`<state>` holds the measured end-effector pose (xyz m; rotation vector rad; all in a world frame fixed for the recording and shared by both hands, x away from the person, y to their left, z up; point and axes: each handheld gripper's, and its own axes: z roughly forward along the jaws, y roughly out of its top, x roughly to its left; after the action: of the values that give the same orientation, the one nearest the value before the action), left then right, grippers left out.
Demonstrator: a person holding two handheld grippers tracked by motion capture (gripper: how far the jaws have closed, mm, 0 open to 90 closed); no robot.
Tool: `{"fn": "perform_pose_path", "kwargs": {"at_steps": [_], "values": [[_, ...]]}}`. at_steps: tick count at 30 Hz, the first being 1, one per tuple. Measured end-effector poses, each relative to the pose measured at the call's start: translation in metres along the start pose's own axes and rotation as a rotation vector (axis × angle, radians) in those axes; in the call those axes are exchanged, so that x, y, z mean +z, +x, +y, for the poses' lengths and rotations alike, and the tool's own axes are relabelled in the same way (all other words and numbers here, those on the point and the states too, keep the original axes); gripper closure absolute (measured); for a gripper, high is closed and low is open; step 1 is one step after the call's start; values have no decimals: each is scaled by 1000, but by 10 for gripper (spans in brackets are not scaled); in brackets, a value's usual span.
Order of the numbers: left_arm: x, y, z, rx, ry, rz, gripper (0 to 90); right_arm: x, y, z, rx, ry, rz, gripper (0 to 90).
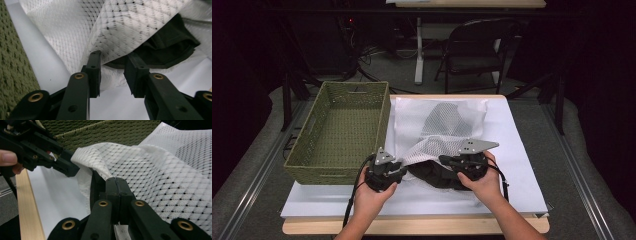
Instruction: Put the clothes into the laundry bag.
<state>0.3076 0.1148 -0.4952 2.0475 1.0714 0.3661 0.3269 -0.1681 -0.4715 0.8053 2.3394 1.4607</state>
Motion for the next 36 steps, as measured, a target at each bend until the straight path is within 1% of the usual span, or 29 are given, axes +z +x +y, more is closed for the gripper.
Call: {"fn": "perform_pose_path", "kwargs": {"at_steps": [1,2,3,5,8,9,11,12,13,16,18,19,20,22,26,27,28,31,34,36], "values": [[1,0,-2,-5,4,-3,649,-1,-1,0,4,-1,-5,900],[4,0,-6,-16,10,-13,618,-3,-3,0,13,-5,-11,900],[6,0,-8,-17,14,-11,611,-3,-4,0,9,-7,-14,900],[11,0,-12,-21,25,-10,592,-6,-7,0,22,-13,-19,900],[15,0,-15,-27,36,-9,566,-8,-9,0,23,-20,-25,900],[19,0,-18,-27,37,5,563,-10,-10,0,31,-24,-29,900],[22,-1,-22,-21,40,16,557,-12,-11,0,32,-28,-32,900],[24,-1,-23,-21,46,14,550,-13,-11,0,30,-32,-32,900],[26,-1,-25,-18,45,18,546,-14,-12,0,37,-35,-32,900],[28,-2,-27,-22,40,19,545,-16,-13,0,35,-36,-38,900],[30,-2,-27,-12,47,25,543,-17,-15,0,31,-37,-40,900],[31,-3,-28,-8,42,33,543,-18,-15,0,39,-39,-42,900],[30,-4,-30,-4,34,35,543,-18,-15,0,36,-38,-47,900],[27,-5,-30,-4,41,28,542,-19,-16,0,36,-40,-50,900],[21,-5,-32,-20,42,23,541,-20,-18,0,44,-47,-52,900],[22,-4,-35,-27,53,31,538,-21,-18,0,44,-53,-51,900],[23,-3,-36,-32,63,27,540,-22,-18,0,45,-55,-55,900],[26,-2,-37,-32,62,32,537,-25,-20,1,59,-61,-56,900],[28,-2,-36,-35,66,23,537,-26,-21,0,56,-61,-58,900],[37,-1,-34,-31,76,23,564,-26,-21,0,52,-59,-58,900]]}}
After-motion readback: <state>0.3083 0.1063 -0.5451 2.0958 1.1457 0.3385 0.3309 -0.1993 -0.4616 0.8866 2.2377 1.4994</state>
